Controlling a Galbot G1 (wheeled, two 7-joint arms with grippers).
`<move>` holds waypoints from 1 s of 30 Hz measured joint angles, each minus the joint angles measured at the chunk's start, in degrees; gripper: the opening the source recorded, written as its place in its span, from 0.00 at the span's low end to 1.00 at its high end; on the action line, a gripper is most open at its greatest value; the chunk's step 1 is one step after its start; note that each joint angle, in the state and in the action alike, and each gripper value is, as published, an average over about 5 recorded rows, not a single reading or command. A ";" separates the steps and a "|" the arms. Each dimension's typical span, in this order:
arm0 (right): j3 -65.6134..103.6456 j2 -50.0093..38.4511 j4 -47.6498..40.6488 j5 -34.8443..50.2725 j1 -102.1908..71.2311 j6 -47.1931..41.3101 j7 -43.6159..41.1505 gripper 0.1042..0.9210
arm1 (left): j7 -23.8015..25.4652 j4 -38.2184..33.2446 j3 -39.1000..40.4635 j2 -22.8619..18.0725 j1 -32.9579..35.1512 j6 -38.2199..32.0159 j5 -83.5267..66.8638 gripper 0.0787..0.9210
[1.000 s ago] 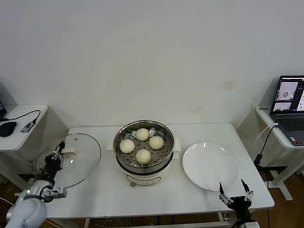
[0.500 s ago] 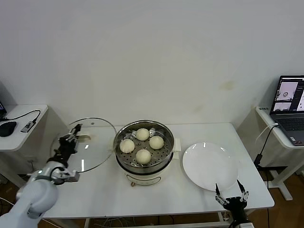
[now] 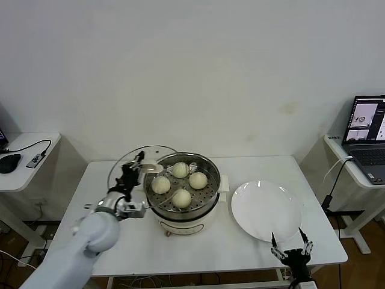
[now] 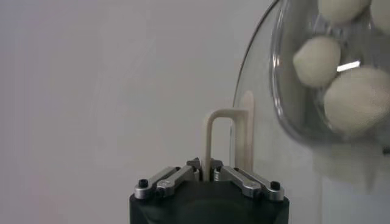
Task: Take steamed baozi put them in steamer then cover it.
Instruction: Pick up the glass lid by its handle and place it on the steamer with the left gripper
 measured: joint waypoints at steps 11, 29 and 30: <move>-0.03 0.28 -1.24 -1.72 0.75 0.21 0.42 0.88 | 2.18 5.33 8.89 -5.76 -7.41 3.89 3.96 0.09; -0.16 0.65 -1.97 -2.90 0.84 0.20 0.65 0.88 | 3.59 9.60 13.95 -12.26 -10.32 7.94 11.43 0.09; -0.20 0.67 -2.02 -2.95 0.87 0.20 0.66 0.88 | 3.60 9.65 14.07 -12.38 -10.30 8.01 11.64 0.09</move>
